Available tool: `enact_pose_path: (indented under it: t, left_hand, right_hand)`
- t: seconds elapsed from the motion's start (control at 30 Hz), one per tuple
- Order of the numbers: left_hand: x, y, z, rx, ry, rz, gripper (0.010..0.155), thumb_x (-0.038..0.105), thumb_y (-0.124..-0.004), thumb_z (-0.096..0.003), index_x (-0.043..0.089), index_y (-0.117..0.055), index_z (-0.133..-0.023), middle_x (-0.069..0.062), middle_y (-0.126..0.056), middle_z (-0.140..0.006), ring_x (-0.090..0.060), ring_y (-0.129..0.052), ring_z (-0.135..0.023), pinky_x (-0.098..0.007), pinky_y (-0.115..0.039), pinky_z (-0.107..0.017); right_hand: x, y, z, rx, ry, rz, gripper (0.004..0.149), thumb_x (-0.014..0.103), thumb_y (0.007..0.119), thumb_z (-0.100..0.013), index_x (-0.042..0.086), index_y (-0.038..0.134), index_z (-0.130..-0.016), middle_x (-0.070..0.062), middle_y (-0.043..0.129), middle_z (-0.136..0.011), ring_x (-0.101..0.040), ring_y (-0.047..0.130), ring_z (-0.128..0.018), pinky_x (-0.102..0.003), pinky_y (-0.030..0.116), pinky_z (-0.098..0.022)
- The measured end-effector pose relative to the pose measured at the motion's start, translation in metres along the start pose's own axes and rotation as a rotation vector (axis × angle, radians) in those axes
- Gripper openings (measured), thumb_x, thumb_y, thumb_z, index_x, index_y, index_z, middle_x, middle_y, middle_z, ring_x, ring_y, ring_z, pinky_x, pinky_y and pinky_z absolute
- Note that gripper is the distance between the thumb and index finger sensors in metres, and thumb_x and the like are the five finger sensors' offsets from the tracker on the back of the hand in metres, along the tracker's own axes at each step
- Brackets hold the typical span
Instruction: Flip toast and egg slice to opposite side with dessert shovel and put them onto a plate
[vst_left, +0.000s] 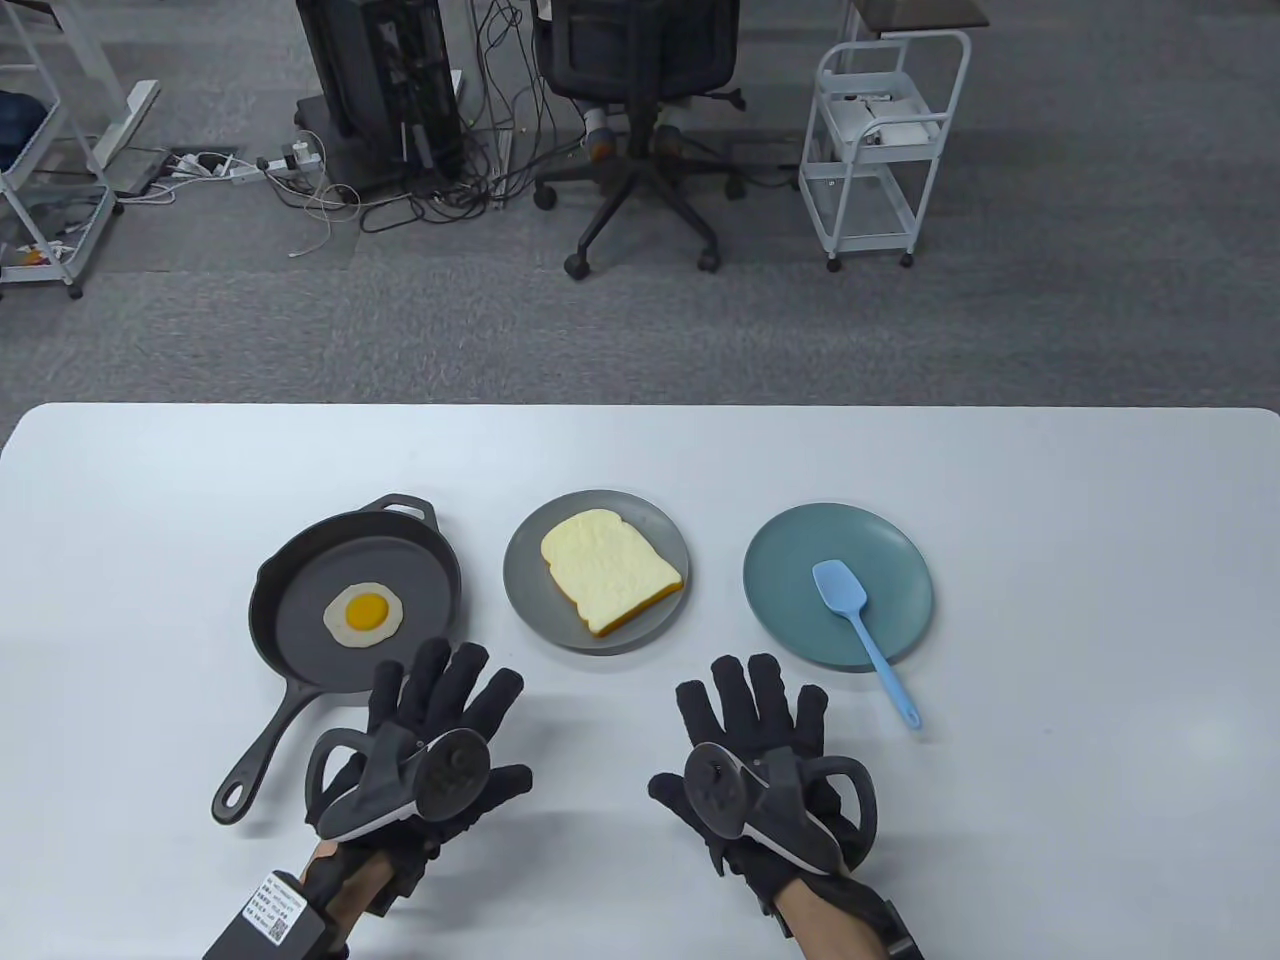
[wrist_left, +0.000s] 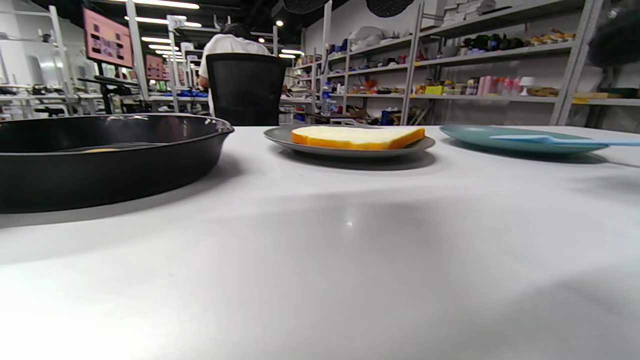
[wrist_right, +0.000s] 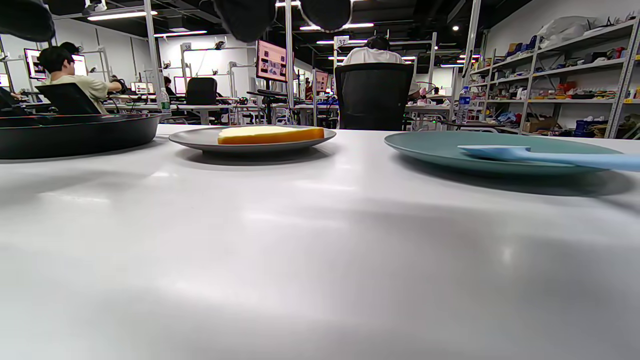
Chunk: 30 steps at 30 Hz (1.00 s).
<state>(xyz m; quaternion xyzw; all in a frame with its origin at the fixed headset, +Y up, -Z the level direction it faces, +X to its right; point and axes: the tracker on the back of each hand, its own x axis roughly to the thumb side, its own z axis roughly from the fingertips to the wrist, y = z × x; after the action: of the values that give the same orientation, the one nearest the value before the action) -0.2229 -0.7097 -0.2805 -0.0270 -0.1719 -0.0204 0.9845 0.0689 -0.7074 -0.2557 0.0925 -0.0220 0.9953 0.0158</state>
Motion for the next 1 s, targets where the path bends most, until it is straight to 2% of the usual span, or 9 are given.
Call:
enact_pose_path:
  t: [0.13, 0.37, 0.5, 0.8, 0.87, 1.0]
  left_hand:
    - [-0.019, 0.005, 0.001, 0.039, 0.075, 0.035, 0.096, 0.078, -0.045, -0.0325, 0.030, -0.032, -0.114, -0.012, -0.028, -0.126, -0.045, -0.024, -0.116, -0.063, -0.025, -0.082]
    - [-0.061, 0.007, 0.005, 0.113, 0.240, 0.100, 0.095, 0.075, -0.050, -0.0339, 0.025, -0.036, -0.114, -0.013, -0.032, -0.124, -0.047, -0.030, -0.115, -0.061, -0.028, -0.082]
    - [-0.085, 0.005, 0.008, 0.116, 0.340, 0.089, 0.096, 0.075, -0.052, -0.0338, 0.022, -0.037, -0.113, -0.014, -0.034, -0.123, -0.048, -0.033, -0.114, -0.061, -0.030, -0.081]
    - [-0.127, -0.011, 0.013, 0.019, 0.524, 0.117, 0.099, 0.074, -0.058, -0.0341, 0.017, -0.036, -0.113, -0.016, -0.034, -0.123, -0.048, -0.036, -0.113, -0.059, -0.034, -0.081]
    - [-0.134, -0.016, 0.013, -0.028, 0.561, 0.126, 0.101, 0.075, -0.059, -0.0334, 0.017, -0.036, -0.113, -0.016, -0.034, -0.123, -0.048, -0.038, -0.113, -0.059, -0.035, -0.081]
    - [-0.144, -0.031, 0.011, -0.202, 0.635, 0.149, 0.104, 0.075, -0.062, -0.0329, 0.015, -0.031, -0.112, -0.018, -0.033, -0.122, -0.049, -0.040, -0.112, -0.060, -0.037, -0.081]
  right_hand:
    - [0.000, 0.000, 0.000, 0.002, 0.000, 0.000, 0.090, 0.076, 0.057, -0.036, 0.030, 0.046, -0.112, -0.008, 0.036, -0.129, -0.042, 0.029, -0.116, -0.072, 0.029, -0.074]
    - [0.000, 0.000, 0.000, -0.002, 0.000, -0.004, 0.090, 0.076, 0.057, -0.036, 0.030, 0.046, -0.112, -0.008, 0.037, -0.129, -0.042, 0.030, -0.116, -0.073, 0.027, -0.074]
    - [-0.001, 0.001, 0.000, 0.005, 0.004, -0.006, 0.090, 0.076, 0.057, -0.036, 0.030, 0.046, -0.113, -0.009, 0.037, -0.129, -0.042, 0.029, -0.116, -0.073, 0.027, -0.074]
    - [-0.001, 0.002, -0.001, 0.017, 0.005, -0.006, 0.090, 0.076, 0.057, -0.036, 0.029, 0.046, -0.113, -0.009, 0.037, -0.129, -0.042, 0.030, -0.116, -0.073, 0.028, -0.074]
    - [-0.001, 0.002, -0.001, 0.020, 0.007, -0.006, 0.090, 0.076, 0.057, -0.036, 0.029, 0.046, -0.112, -0.009, 0.037, -0.129, -0.042, 0.030, -0.116, -0.073, 0.028, -0.074]
    - [-0.002, 0.002, -0.001, 0.028, 0.010, -0.009, 0.090, 0.075, 0.057, -0.037, 0.029, 0.046, -0.113, -0.009, 0.037, -0.128, -0.042, 0.030, -0.116, -0.073, 0.028, -0.074]
